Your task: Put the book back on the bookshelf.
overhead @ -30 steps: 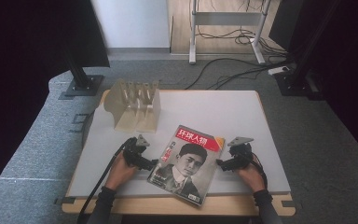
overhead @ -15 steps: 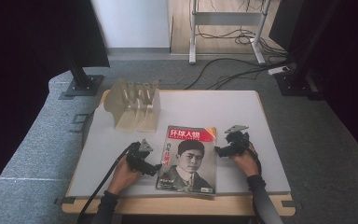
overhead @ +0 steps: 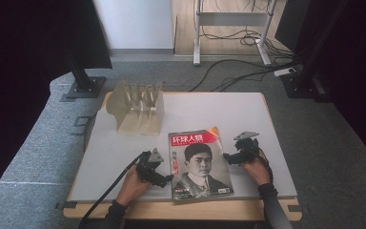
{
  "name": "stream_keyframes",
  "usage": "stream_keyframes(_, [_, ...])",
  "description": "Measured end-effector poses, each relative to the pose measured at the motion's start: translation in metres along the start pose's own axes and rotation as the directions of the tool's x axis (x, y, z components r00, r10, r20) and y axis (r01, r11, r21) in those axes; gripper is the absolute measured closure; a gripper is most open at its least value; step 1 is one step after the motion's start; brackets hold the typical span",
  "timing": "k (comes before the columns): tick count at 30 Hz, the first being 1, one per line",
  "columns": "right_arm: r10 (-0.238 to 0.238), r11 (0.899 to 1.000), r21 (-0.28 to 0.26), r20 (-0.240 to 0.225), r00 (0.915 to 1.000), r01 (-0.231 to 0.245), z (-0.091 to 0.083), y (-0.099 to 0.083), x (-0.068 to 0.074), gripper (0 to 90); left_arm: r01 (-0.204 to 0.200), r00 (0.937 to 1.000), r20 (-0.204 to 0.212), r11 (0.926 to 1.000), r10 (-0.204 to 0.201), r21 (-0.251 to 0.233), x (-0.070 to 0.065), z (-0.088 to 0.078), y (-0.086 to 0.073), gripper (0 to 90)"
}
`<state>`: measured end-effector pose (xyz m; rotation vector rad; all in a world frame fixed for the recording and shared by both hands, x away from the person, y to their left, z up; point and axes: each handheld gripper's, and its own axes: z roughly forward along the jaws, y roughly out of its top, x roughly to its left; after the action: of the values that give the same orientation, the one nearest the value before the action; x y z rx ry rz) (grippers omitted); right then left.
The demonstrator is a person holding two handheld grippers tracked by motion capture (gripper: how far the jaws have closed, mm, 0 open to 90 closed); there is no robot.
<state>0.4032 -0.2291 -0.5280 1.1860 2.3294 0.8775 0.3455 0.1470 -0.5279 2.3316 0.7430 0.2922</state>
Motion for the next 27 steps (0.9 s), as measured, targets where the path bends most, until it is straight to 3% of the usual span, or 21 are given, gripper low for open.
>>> stream_keyframes(5, [0.012,1.0,0.007,0.013,0.9999,-0.012,0.005,0.004,-0.005,0.4,-0.013,0.9997,0.021,0.9999,0.013,0.002,-0.01,0.003,0.003,0.0])
stream_keyframes(10, [0.0,1.0,0.028,0.011,0.9999,0.0,0.004,0.015,-0.01,2.4,-0.009,0.9996,0.027,1.0,0.008,0.004,-0.012,0.004,0.004,0.0])
stream_keyframes(13, [0.017,1.0,0.008,-0.014,0.9998,-0.017,0.0,0.024,-0.008,3.4,-0.001,0.9997,0.025,1.0,0.001,0.004,-0.012,0.004,0.005,0.0])
stream_keyframes(15, [0.029,1.0,0.002,-0.06,0.9978,-0.029,0.001,0.029,-0.006,4.1,0.008,0.9997,0.023,1.0,-0.008,0.003,-0.012,0.005,0.005,0.0])
stream_keyframes(16, [0.035,0.999,-0.003,-0.102,0.9942,-0.036,0.005,0.034,-0.003,5.4,0.01,0.9997,0.024,0.9999,-0.01,0.003,-0.012,0.005,0.005,0.0])
stream_keyframes(17, [0.035,0.999,-0.003,-0.102,0.9942,-0.036,0.005,0.034,-0.003,5.4,0.014,0.9996,0.024,0.9999,-0.014,0.001,-0.012,0.005,0.006,0.0])
stream_keyframes(20, [0.038,0.999,0.0,-0.161,0.9862,-0.039,0.021,0.042,0.003,7.5,0.009,0.9996,0.025,1.0,-0.009,0.0,-0.012,0.006,0.006,0.0])
stream_keyframes(23, [0.044,0.999,0.012,-0.189,0.981,-0.043,0.032,0.048,0.007,11.0,0.004,0.9997,0.024,1.0,-0.004,0.0,-0.012,0.006,0.007,0.0])
stream_keyframes(27, [0.043,0.999,0.024,-0.189,0.981,-0.039,0.04,0.054,0.009,13.1,0.0,0.9997,0.024,1.0,0.0,0.002,-0.013,0.007,0.008,0.0])
